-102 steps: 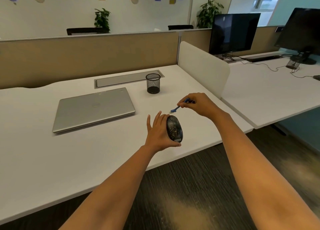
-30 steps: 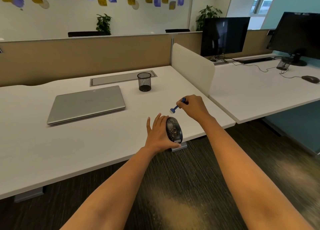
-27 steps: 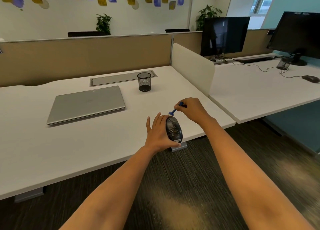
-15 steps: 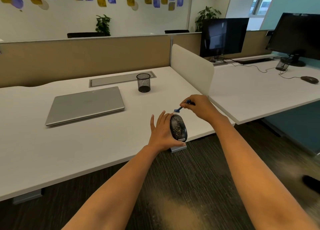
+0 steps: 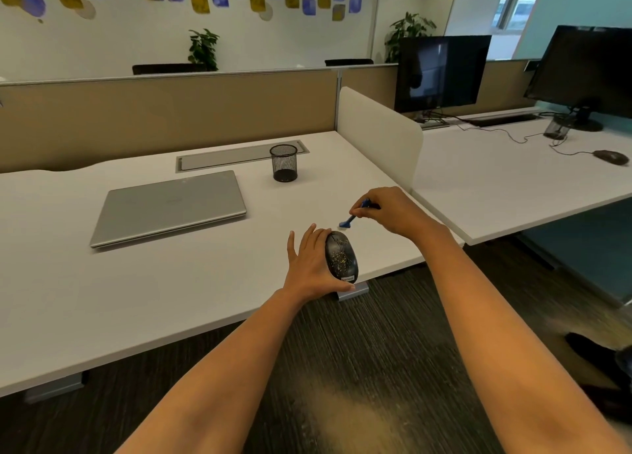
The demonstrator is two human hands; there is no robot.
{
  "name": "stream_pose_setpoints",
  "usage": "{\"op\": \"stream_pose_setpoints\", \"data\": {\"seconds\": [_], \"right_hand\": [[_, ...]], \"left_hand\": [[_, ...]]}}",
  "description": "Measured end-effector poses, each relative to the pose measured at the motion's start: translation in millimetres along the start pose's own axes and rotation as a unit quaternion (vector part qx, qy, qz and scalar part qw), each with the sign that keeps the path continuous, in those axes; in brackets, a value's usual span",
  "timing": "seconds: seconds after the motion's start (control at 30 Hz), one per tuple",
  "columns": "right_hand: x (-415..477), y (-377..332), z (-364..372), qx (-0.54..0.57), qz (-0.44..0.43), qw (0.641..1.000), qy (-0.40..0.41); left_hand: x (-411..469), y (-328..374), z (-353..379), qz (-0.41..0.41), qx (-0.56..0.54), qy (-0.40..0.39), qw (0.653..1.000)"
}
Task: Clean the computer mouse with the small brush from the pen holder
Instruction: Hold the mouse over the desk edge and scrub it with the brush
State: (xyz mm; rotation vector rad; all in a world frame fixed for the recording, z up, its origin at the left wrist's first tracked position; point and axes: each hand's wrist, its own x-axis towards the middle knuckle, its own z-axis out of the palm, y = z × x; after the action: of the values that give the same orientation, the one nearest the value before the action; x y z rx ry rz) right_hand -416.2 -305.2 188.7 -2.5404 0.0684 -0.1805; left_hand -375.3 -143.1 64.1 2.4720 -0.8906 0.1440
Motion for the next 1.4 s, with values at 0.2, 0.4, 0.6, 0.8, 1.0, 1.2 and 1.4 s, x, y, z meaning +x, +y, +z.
{"op": "stream_pose_setpoints", "data": {"seconds": [0.2,0.4,0.6,0.8,1.0,1.2,1.4], "right_hand": [[1.7,1.6,11.9,-0.021,0.001,1.000,-0.017],[2.3,7.0,-1.8,-0.050,0.005,0.995,-0.081],[6.3,6.2,7.2,-0.001,0.001,1.000,0.006],[8.9,9.1,12.6,-0.024,-0.001,0.999,-0.030],[9.6,12.7,2.9,-0.015,0.007,0.999,-0.048],[13.3,4.5,20.7,0.014,0.007,1.000,-0.009],[10.1,0.9,15.5,-0.028,-0.005,0.997,-0.069]], "left_hand": [[1.6,1.2,-0.3,-0.006,-0.013,0.010,1.000],[1.4,-4.7,0.5,-0.019,-0.011,0.008,1.000],[2.6,-2.8,1.7,-0.016,-0.019,0.009,1.000],[4.0,-4.8,3.9,-0.019,-0.028,0.014,0.999],[2.2,-9.3,7.2,-0.026,-0.021,0.004,0.999],[3.4,-6.2,11.4,-0.019,-0.031,0.007,0.999],[4.4,-8.1,9.4,-0.019,-0.020,0.005,1.000]]}}
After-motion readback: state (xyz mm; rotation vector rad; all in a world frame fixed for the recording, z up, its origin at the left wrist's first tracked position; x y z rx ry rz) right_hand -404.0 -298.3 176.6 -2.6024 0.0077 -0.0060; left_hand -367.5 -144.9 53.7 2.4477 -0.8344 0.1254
